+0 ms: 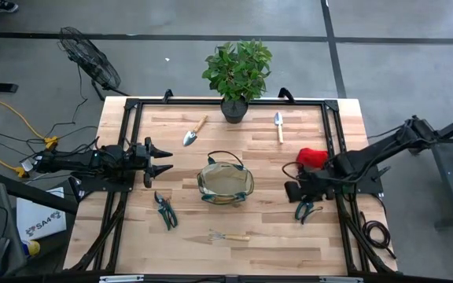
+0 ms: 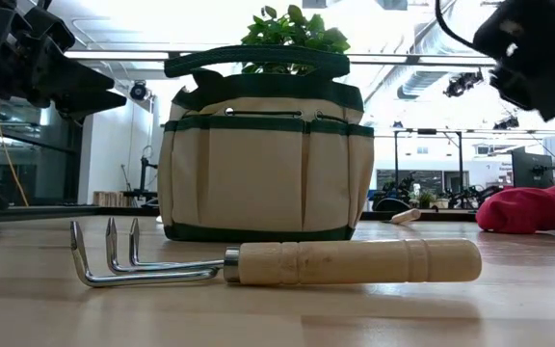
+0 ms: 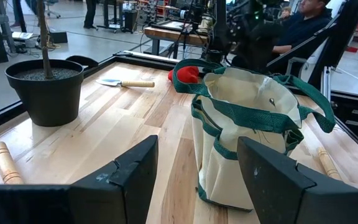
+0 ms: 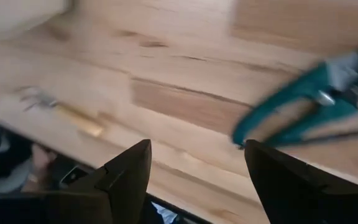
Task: Pick & Place Garden tools in Gardening bag
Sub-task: Put the right green shear scissors into the gardening bag
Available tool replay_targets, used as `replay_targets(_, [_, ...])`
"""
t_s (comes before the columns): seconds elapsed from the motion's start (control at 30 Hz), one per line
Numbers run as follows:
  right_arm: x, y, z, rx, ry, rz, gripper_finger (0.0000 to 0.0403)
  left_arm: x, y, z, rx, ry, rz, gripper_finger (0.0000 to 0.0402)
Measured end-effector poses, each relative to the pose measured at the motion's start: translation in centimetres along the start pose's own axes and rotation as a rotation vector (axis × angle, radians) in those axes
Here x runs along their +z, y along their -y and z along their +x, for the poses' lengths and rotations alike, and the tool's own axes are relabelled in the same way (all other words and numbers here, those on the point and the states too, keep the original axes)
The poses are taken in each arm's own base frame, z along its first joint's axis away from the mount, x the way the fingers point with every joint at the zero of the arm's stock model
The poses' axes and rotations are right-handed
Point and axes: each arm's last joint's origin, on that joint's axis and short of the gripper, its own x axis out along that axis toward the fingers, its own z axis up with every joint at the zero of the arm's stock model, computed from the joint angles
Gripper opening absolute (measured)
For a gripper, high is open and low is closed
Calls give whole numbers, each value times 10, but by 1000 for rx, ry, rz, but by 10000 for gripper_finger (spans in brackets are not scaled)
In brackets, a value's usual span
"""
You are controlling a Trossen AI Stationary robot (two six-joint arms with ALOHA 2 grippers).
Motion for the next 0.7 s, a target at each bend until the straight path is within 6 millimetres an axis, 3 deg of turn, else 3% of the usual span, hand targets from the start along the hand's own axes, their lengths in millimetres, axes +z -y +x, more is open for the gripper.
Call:
replay_targets(0.27, [-3,8,7,-111,22,206,252,0,0,0,0,0,0,213])
replay_targets(0.7, [-8,0,37,-184,-20,248,252,0,0,0,0,0,0,213])
